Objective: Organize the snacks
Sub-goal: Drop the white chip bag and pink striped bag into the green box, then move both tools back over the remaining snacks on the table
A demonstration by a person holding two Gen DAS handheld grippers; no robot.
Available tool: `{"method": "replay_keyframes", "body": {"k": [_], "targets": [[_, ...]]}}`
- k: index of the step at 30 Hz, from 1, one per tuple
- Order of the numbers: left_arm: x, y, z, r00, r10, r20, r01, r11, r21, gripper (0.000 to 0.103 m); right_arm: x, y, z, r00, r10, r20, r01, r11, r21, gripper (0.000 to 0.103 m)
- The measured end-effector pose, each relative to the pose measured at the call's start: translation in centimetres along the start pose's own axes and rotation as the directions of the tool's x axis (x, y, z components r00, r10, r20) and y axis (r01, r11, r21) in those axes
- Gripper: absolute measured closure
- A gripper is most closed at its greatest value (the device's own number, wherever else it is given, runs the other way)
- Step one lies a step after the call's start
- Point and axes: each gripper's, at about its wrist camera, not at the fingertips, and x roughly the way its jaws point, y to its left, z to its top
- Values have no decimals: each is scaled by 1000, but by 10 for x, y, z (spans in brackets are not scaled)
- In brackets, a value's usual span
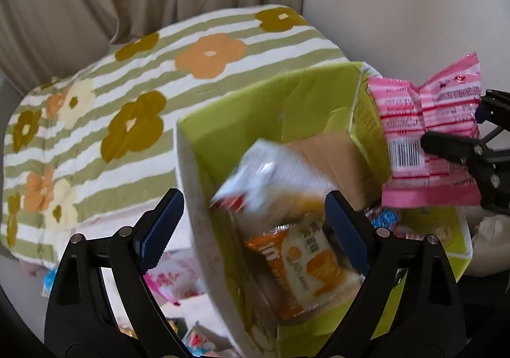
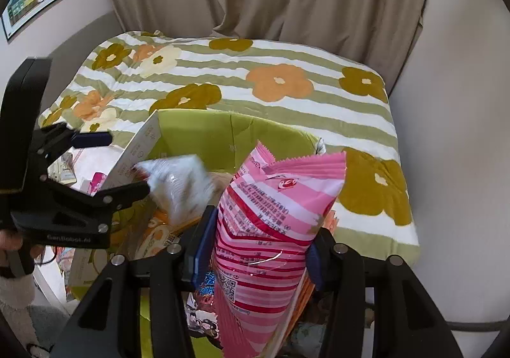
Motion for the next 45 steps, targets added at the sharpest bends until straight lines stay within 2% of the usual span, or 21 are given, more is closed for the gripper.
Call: {"method": "replay_keyframes", "body": {"k": [4,11,14,15,16,17,18,19,22,26,33,40,45], "targets": [[-12,20,-19,997,-72,9,73,995,-67,14,0,4,-4,999,32,20,-34,996,78,57],[-28,42,-37,996,-86,36,90,988,-122,14,10,9,-2,997,80,3,-79,984,160,57],[-34,46,-40,996,-79,47,84,987,-137,14,20,11,-1,999,46,-22,-42,987,155,53],[-35,47,-40,996,-76,47,82,987,-139,14,23,11,-1,999,24,-21,-21,989,147,48],[-37,48,-41,996,-72,49,79,987,-141,14,24,11,-2,1000,-5,-21,8,990,141,32],[-40,48,-43,996,-70,52,76,987,-142,14,24,11,-4,999,-27,-20,30,990,141,21],[-42,47,-44,996,-68,54,75,987,-142,14,20,11,-6,999,-34,-9,35,989,145,5],[-45,48,-46,996,-66,57,73,987,-143,14,13,12,-10,999,-25,21,21,989,148,1],[-53,47,-53,996,-66,64,75,985,-157,14,-5,14,-21,996,-6,91,-8,988,154,1],[-65,44,-66,995,-69,74,81,981,-176,14,-15,17,-32,997,53,49,-60,986,158,1],[-92,38,-92,992,-76,102,96,973,-211,14,-49,43,-40,991,69,115,-78,994,80,1],[-116,36,-138,998,-11,62,27,965,-260,14,-63,68,-56,977,157,147,-168,984,66,1],[-141,57,-173,996,48,70,-25,952,-305,14,-82,105,-60,962,183,203,-188,982,8,1]]}}
